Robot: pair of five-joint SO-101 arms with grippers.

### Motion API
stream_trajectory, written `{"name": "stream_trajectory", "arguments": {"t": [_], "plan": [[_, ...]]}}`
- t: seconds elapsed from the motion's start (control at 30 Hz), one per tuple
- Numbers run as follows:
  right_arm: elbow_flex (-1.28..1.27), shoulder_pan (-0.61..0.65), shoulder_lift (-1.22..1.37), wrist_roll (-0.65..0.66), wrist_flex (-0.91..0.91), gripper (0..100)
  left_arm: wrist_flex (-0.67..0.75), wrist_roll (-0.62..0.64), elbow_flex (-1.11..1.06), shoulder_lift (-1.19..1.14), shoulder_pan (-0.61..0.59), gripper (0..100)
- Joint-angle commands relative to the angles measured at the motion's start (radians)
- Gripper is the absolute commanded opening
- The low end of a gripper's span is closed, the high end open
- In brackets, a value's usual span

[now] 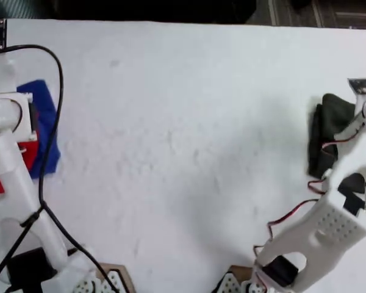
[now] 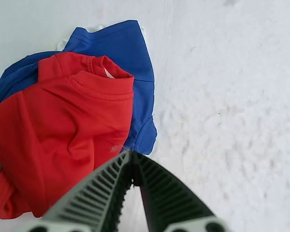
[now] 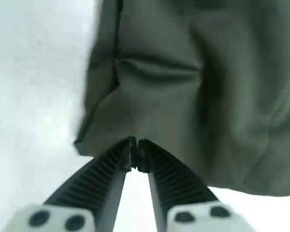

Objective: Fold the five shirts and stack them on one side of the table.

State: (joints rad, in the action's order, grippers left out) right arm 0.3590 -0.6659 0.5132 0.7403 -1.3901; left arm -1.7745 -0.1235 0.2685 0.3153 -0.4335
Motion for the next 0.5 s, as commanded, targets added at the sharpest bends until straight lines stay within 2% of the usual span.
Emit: {"name": "stream_trajectory", "arguments": {"t": [0.0, 0.1, 0.2, 0.47], "plan": [[0.006, -0.025, 0.041, -0.006, 0.068, 1.7, -0.006, 0.002, 0.012, 0.039, -0.008, 2], [-0.023, -0.013, 0.094, -0.006, 0.053, 1.7, -0.006, 0.002, 0.012, 0.039, -0.008, 2], [-0.032, 0.005, 0.107, -0.006, -0.05, 1.7, -0.006, 0.002, 0.012, 0.039, -0.008, 2], [0.044, 0.013, 0.005, -0.002, -0.234, 1.7, -0.006, 0.002, 0.012, 0.039, -0.004, 2]]}}
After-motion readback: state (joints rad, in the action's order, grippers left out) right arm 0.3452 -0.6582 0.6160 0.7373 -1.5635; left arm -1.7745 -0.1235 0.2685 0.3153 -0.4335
